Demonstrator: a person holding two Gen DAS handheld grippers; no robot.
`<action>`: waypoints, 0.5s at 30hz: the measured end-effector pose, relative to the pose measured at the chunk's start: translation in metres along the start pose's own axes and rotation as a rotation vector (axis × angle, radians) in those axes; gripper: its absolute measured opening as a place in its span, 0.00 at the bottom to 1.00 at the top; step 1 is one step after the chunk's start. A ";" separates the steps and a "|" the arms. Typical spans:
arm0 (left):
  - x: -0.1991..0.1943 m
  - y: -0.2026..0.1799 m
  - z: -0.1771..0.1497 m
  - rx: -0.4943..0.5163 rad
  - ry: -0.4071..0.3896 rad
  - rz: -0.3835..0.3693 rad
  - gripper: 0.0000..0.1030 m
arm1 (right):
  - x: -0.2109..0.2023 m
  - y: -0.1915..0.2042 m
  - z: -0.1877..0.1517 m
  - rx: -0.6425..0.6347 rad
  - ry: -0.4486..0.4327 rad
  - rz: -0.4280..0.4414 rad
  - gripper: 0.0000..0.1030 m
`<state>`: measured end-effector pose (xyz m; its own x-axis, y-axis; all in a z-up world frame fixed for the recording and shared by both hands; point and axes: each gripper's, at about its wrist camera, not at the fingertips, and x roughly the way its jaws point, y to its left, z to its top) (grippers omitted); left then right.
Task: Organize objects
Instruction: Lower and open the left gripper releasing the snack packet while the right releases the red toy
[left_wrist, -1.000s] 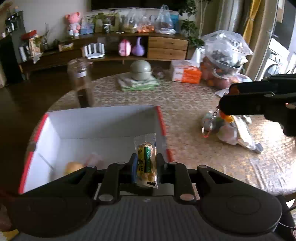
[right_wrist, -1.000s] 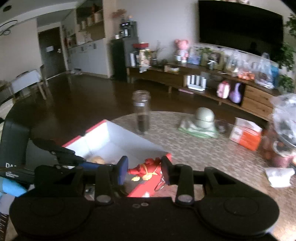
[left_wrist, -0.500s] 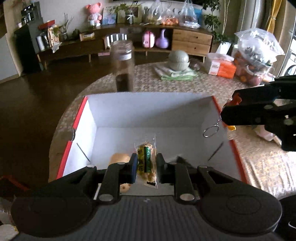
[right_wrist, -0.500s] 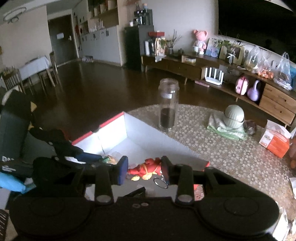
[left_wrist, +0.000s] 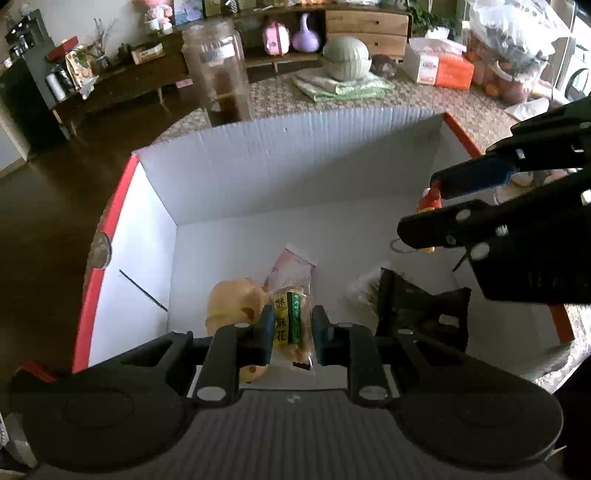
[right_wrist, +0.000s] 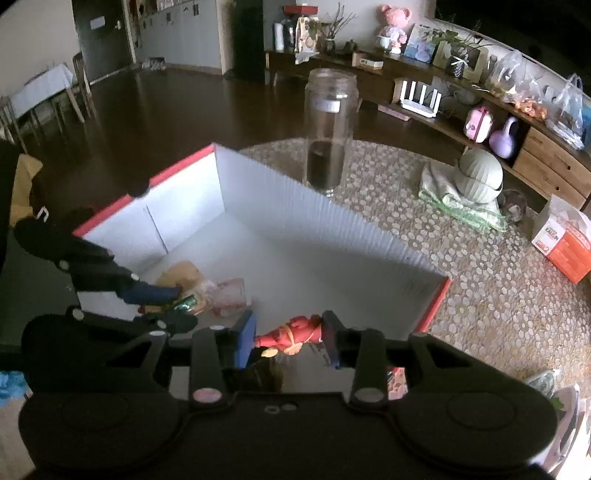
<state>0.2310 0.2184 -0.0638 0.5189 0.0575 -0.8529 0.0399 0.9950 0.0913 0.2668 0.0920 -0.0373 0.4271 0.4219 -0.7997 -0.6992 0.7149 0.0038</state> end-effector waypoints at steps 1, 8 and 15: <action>0.002 0.000 0.000 0.002 0.006 -0.003 0.19 | 0.002 0.000 -0.001 -0.003 0.009 -0.001 0.38; 0.013 -0.002 0.001 0.011 0.041 -0.016 0.19 | 0.007 -0.001 -0.006 0.007 0.036 0.010 0.38; 0.021 -0.009 -0.001 0.024 0.073 -0.007 0.20 | 0.004 0.000 -0.009 0.010 0.039 0.027 0.39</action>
<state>0.2401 0.2107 -0.0831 0.4549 0.0573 -0.8887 0.0642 0.9932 0.0969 0.2637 0.0886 -0.0456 0.3851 0.4189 -0.8223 -0.7043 0.7093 0.0315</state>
